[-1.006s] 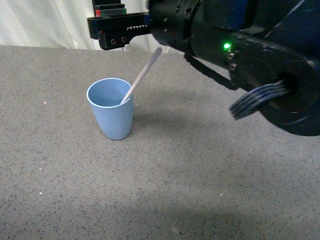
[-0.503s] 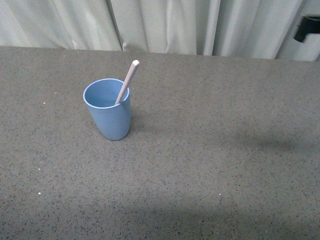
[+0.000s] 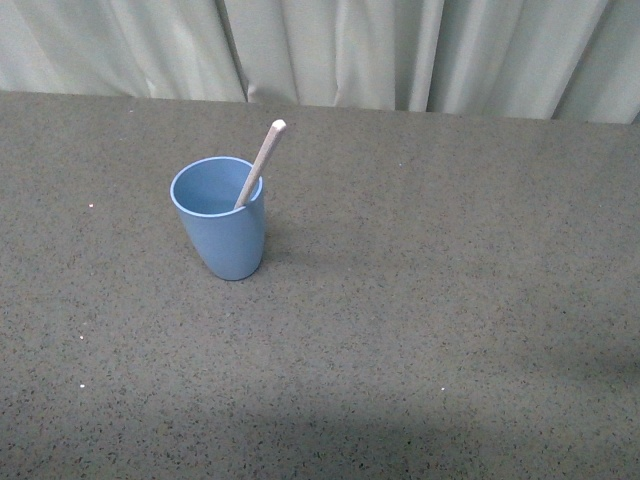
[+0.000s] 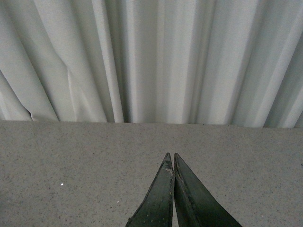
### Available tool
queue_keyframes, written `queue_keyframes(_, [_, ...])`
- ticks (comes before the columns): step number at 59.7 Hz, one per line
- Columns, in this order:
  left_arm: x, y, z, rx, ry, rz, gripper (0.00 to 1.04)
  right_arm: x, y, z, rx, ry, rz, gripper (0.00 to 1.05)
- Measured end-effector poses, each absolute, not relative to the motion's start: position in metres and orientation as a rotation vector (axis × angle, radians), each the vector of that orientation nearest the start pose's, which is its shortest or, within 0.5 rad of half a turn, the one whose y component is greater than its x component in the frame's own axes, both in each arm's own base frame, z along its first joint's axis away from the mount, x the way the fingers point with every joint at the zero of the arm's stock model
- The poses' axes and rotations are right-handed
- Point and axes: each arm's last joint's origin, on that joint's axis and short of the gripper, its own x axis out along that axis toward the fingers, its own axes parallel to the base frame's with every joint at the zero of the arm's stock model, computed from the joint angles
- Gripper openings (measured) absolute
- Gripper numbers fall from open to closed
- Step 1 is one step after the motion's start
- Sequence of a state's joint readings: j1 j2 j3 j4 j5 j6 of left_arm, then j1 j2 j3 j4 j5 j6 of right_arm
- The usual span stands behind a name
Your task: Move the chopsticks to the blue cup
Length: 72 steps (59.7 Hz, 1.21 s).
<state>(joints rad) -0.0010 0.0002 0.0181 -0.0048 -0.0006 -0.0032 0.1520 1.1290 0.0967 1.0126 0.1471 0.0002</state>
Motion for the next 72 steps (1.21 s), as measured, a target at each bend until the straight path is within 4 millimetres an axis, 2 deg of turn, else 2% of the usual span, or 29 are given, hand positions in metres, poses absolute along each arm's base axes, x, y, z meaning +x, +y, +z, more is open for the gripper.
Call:
queue_keyframes(28, [0.097, 0.0, 0.169, -0.003, -0.013, 0.0, 0.98, 0.145, 0.001, 0.162, 0.0, 0.015, -0.002, 0.01])
queue_keyframes(72, [0.097, 0.0, 0.169, -0.003, -0.013, 0.0, 0.98, 0.118, 0.0, 0.168, 0.0, -0.007, 0.001, 0.01])
